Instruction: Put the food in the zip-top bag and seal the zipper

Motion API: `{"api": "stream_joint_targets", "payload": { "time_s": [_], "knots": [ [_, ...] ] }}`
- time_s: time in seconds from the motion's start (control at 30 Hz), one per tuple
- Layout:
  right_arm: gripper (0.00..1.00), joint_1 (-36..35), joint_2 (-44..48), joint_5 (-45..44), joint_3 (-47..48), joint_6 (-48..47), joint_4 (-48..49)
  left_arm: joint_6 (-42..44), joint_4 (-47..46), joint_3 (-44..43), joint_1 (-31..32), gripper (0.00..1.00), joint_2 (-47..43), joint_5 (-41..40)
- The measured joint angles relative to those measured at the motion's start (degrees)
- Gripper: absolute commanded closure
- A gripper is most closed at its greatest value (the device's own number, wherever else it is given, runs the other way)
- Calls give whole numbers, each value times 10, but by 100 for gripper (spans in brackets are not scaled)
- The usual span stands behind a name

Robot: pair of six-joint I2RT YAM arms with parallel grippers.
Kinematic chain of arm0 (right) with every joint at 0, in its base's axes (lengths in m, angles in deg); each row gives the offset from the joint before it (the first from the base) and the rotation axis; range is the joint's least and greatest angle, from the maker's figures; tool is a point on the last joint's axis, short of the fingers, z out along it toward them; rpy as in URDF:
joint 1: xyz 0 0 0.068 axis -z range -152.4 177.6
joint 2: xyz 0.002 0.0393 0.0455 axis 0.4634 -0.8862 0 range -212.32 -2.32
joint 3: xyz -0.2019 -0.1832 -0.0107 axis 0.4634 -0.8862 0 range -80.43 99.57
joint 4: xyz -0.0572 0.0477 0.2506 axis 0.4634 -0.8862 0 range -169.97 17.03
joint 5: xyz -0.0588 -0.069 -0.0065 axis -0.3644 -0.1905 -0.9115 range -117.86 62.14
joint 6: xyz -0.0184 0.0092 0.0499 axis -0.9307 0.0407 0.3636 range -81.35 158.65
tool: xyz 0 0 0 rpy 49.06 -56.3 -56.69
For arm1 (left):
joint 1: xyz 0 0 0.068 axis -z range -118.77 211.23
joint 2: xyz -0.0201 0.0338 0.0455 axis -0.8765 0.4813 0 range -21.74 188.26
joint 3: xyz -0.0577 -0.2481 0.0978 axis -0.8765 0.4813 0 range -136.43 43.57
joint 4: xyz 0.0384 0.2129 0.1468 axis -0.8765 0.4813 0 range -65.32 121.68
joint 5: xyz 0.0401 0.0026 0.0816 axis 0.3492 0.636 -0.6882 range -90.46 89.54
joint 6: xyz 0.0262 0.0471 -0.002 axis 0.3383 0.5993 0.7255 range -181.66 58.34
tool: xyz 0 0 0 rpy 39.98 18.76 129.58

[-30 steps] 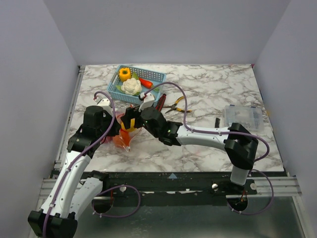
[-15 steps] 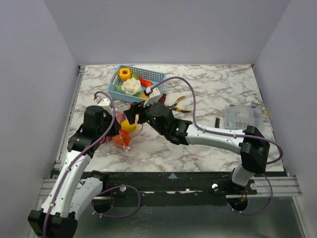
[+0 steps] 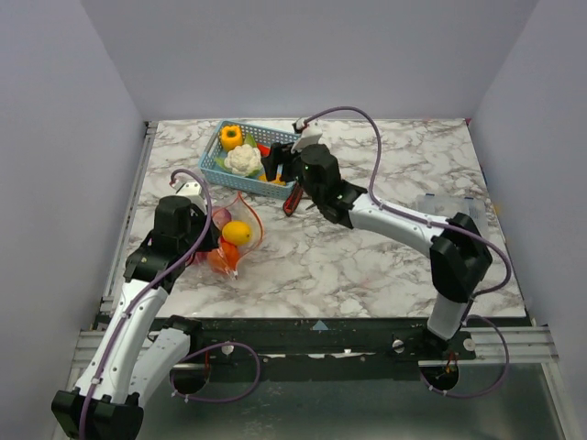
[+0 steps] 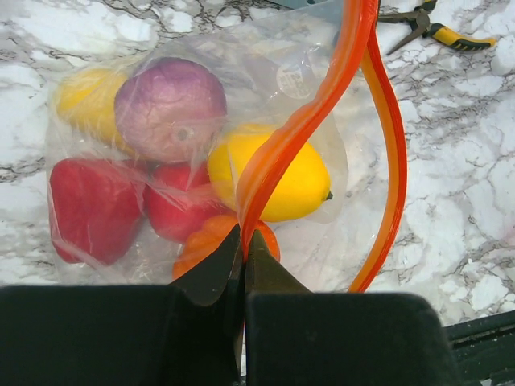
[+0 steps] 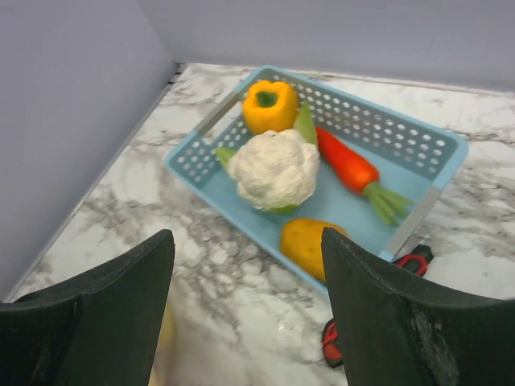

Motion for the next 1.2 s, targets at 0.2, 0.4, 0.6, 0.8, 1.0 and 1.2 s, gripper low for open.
{"api": "stream_joint_targets", "payload": {
  "time_s": [0.2,0.4,0.6,0.8,1.0,1.2],
  "knots": [
    [32,70,-120,79,104,-23,-22,-5,1,0,-1,100,-7,-33],
    [31,98,-232,165,251,-69,-104,-8,4,0,-4,100,-10,-65],
    [29,116,-305,227,368,-123,-202,-13,5,0,-6,100,-22,-95],
    [29,131,-365,275,444,-176,-276,-14,6,0,-11,100,-23,-102],
    [29,147,-417,321,496,-214,-341,-15,6,0,-12,100,-16,-103],
    [28,156,-449,374,534,-239,-391,-15,5,0,-12,100,-13,-103]
  ]
}}
